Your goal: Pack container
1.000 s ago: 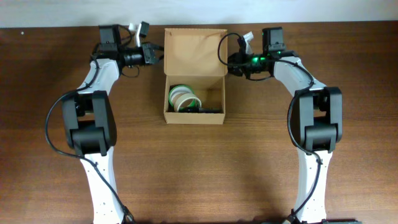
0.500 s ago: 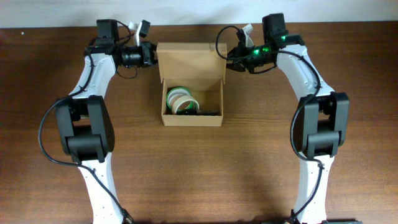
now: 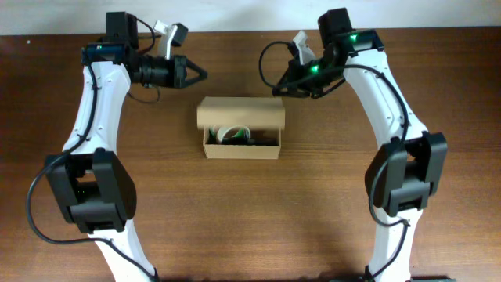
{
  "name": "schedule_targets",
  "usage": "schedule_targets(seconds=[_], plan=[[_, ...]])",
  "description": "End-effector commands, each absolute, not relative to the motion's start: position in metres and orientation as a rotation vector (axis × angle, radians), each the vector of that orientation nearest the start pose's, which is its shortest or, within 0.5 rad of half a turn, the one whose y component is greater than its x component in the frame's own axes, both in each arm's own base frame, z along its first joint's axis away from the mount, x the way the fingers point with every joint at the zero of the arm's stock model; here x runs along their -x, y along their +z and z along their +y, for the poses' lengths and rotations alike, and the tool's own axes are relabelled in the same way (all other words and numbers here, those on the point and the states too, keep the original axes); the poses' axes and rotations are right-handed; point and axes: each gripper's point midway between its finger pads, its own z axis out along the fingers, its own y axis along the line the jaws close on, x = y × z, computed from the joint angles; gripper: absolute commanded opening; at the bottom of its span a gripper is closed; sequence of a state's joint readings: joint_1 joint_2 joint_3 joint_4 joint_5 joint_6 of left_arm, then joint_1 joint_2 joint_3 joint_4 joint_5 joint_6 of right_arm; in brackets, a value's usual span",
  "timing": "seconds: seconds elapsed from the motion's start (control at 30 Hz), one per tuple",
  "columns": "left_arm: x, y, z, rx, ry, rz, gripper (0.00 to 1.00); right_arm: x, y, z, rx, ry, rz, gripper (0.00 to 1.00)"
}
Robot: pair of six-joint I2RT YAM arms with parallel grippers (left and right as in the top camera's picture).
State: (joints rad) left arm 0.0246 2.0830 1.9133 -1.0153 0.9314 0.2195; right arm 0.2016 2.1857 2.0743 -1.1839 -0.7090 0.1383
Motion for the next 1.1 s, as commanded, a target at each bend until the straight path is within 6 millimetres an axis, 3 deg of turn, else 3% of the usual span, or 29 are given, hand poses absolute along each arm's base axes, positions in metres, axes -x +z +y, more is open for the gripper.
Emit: schedule_targets(seconds=[0.0, 0.13, 0.27, 0.37, 0.53, 0.87, 1.07], plan=[[-0.464, 0.188, -0.111, -0.539, -0.865, 2.499, 0.02, -0.438, 0.192, 0.192, 0.322, 0.755, 2.776, 0.04], [-0.445, 0.171, -0.100, -0.559, -0.632, 2.669, 0.02, -0.409, 0.199, 0.196, 0.381, 0.594, 2.838, 0.04], [-0.427, 0.159, -0.110, -0.654, -0.503, 2.760, 0.02, -0.390, 0.196, 0.213, 0.475, 0.509, 2.869, 0.04], [-0.424, 0.156, -0.121, -0.708, -0.451, 2.764, 0.02, -0.388, 0.184, 0.222, 0.524, 0.429, 2.874, 0.04], [-0.422, 0.147, -0.120, -0.722, -0.402, 2.790, 0.02, -0.385, 0.160, 0.226, 0.545, 0.386, 2.920, 0.04], [-0.396, 0.092, -0.114, -0.717, -0.434, 2.906, 0.02, -0.370, 0.101, 0.216, 0.545, 0.338, 3.029, 0.04], [-0.393, 0.084, -0.116, -0.722, -0.445, 2.912, 0.02, -0.368, 0.091, 0.216, 0.544, 0.340, 3.036, 0.04]])
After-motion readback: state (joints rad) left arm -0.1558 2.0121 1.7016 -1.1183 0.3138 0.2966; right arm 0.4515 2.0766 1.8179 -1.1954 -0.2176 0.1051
